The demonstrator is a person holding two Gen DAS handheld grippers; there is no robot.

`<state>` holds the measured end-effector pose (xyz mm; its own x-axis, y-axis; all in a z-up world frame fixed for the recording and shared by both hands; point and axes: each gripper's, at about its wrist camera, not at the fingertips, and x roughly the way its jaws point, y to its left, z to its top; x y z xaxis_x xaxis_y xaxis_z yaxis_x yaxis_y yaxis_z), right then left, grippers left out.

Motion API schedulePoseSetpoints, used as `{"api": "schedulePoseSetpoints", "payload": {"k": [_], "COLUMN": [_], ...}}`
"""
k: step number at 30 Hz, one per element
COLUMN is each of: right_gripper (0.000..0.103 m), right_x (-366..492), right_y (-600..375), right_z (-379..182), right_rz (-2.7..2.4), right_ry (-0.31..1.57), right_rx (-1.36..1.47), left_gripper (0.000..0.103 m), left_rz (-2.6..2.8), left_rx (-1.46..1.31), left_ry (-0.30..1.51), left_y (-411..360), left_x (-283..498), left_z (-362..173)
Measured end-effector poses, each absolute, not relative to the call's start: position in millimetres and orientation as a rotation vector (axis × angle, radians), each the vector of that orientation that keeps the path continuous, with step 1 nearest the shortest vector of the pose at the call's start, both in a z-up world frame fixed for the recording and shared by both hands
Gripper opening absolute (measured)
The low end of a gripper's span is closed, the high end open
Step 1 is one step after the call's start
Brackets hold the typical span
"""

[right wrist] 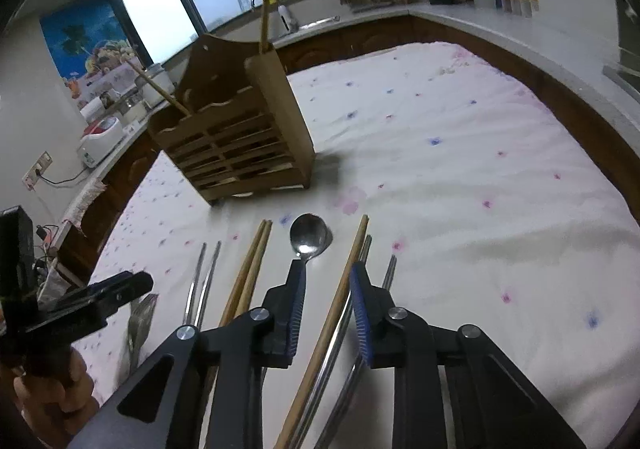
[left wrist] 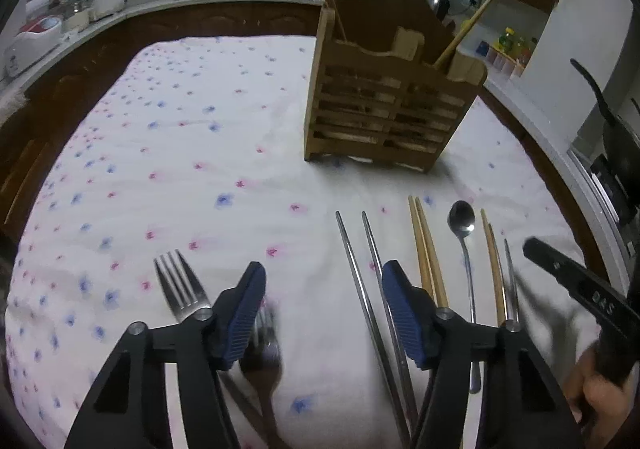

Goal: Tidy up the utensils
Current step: 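Grasp a steel chopstick with the left tool while the right tool grasps a wooden chopstick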

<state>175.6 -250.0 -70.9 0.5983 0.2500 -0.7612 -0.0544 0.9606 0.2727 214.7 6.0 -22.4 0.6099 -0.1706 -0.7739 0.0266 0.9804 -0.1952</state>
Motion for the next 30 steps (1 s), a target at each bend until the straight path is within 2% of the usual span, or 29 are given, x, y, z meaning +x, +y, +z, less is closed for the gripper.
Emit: {"api": "schedulePoseSetpoints", "payload": {"k": [5,7,20,22,24,26,30], "right_gripper": [0.019,0.018,0.008,0.007,0.007,0.007,0.006], "right_x": [204.5,213.9,243.5,242.9,241.8,238.9,229.2], "right_y": [-248.2,-248.4,-246.3,-248.0,-250.4,-250.6,-254.2], "right_z": [-83.6,-87.4,-105.4,-105.0,-104.0,-100.2,-83.2], "right_rz": [0.159,0.148,0.138,0.141,0.157,0.165,0.183], "right_ry": [0.964,0.978,1.037,1.033,1.027,1.016,0.973], "right_rx": [0.192,0.18,0.123,0.137,0.172,0.189,0.224], "left_gripper": [0.042,0.041,0.037,0.03,0.014,0.008,0.004], "left_rz": [-0.129,-0.158,-0.167,-0.158,-0.153,-0.167,-0.181], "left_rx": [-0.178,-0.186,-0.129,-0.091,-0.047,-0.024,-0.054], "left_ry": [0.968,1.015,1.044,1.047,1.059,1.059,1.015], "left_y": [5.7,4.9,-15.3,-19.8,-24.2,-28.5,-26.2], "left_x": [237.5,245.8,276.6,281.4,284.9,288.2,289.1], "left_z": [-37.6,-43.4,-59.0,-60.7,-61.6,-63.1,-65.4]}}
